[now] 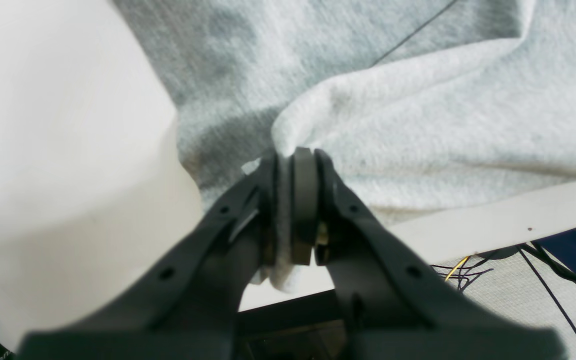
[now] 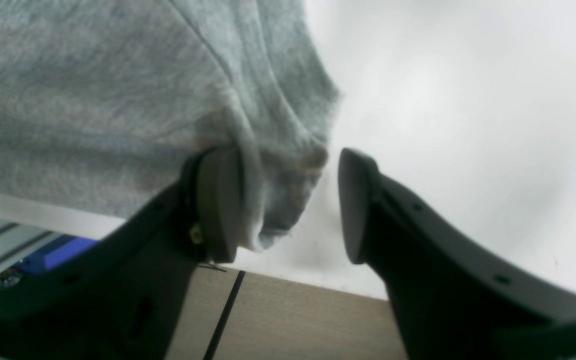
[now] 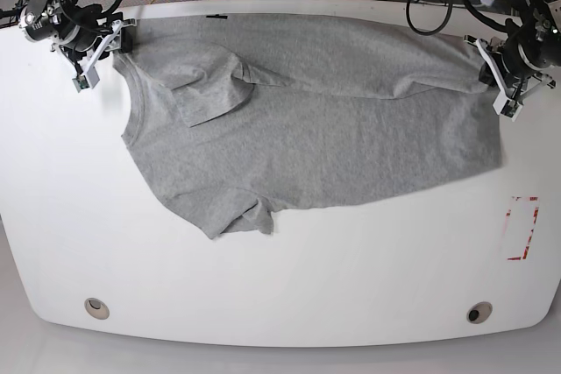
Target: Fold the T-shirt properly
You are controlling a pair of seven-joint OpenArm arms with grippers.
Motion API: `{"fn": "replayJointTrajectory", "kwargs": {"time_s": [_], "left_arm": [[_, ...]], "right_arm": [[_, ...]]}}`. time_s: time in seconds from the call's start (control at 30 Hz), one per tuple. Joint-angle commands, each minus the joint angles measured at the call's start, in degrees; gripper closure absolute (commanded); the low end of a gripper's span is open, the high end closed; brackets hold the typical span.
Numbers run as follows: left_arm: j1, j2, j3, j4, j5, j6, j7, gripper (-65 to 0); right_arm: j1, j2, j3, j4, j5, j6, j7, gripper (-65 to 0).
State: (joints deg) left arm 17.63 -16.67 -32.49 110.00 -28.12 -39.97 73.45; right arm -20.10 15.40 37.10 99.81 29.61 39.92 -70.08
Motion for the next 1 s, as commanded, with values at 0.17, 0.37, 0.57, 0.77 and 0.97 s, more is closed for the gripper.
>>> {"fn": "replayJointTrajectory", "kwargs": {"time_s": [0.17, 0.37, 0.57, 0.77, 0.97], "left_arm": [[0.61, -3.42, 0.62, 0.99, -0.06, -0.03, -1.14, 0.0], [4.57, -6.94, 7.3, 0.91, -0.14, -0.03, -1.23, -9.7], [6.94, -7.99, 7.66, 1.08, -0.32, -0.03, -1.41, -25.6], [4.04, -7.91, 5.55, 1.08, -3.31, -0.03, -1.41, -29.0], [1.76, -7.82, -1.49, 0.82, -14.74, -0.03, -1.14, -29.2]], "right_arm": [[0.1, 1.09, 0.39, 0.98, 0.42, 0.08, 0.77, -28.9], [0.19, 1.09, 0.39, 0.98, 0.5, 0.08, 0.77, -28.9], [1.24, 1.09, 0.3, 0.72, 0.5, 0.08, 0.77, -28.9], [1.33, 1.09, 0.22, 0.72, 0.5, 0.08, 0.77, -28.9], [1.94, 1.09, 0.22, 0.72, 0.5, 0.08, 0.77, -28.9]]}}
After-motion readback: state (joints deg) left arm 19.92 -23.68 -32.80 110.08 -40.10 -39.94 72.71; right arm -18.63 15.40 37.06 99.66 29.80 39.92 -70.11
